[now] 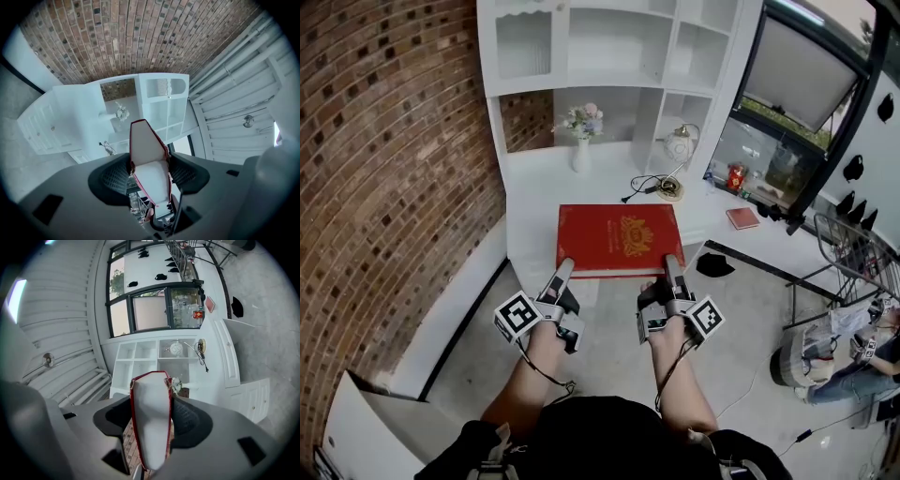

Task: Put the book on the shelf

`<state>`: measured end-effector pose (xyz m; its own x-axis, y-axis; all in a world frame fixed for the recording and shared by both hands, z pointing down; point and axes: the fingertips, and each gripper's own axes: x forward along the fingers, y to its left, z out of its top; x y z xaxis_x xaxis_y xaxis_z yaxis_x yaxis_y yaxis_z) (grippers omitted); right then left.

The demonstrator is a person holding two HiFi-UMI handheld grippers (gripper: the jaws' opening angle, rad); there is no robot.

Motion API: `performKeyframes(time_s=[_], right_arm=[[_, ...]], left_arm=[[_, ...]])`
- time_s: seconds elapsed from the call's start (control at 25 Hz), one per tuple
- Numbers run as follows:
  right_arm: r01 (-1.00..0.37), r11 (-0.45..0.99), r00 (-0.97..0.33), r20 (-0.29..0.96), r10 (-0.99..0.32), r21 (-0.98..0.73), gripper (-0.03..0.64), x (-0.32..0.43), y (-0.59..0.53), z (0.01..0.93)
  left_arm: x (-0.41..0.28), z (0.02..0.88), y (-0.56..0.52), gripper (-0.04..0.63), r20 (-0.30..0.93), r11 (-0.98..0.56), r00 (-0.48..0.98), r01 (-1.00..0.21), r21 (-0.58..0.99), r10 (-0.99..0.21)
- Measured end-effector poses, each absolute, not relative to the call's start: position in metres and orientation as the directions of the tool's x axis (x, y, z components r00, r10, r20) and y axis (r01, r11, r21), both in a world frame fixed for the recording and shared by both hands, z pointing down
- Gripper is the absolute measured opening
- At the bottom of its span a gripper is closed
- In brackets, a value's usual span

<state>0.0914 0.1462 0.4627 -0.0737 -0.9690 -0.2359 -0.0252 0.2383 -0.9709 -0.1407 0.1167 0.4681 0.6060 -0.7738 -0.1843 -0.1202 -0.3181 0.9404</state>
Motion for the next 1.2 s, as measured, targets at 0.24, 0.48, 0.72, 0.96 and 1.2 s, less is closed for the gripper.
performKeyframes(time_s=[0.24, 0.48, 0.72, 0.96, 1.2], right_arm=[[-0.038, 0.240, -0.046, -0.238, -0.970, -0.970, 0.262, 0.075, 0.123, 0.461], [-0.046, 0.225, -0.033, -0.223, -0.974, -0.973, 0.262, 0.067, 0.104, 0.468], [-0.057, 0.237, -0.044, -0.234, -0.971, -0.970, 0.262, 0.071, 0.075, 0.467], [-0.049, 0.267, -0.074, -0.263, -0.962, -0.962, 0.262, 0.076, 0.031, 0.463], [-0.035, 0.285, -0.103, -0.280, -0.954, -0.958, 0.262, 0.098, -0.032, 0.462]], left_arm=[[-0.156, 0.468, 0.089, 0.267, -0.190, -0.325, 0.628, -0.107, 0.940, -0.755], [-0.163, 0.476, 0.067, 0.267, -0.178, -0.312, 0.640, -0.101, 0.945, -0.747], [-0.160, 0.478, 0.041, 0.267, -0.188, -0.323, 0.641, -0.099, 0.941, -0.744], [-0.153, 0.471, 0.004, 0.267, -0.222, -0.356, 0.628, -0.095, 0.929, -0.746], [-0.133, 0.469, -0.050, 0.268, -0.216, -0.361, 0.610, -0.124, 0.924, -0.763]])
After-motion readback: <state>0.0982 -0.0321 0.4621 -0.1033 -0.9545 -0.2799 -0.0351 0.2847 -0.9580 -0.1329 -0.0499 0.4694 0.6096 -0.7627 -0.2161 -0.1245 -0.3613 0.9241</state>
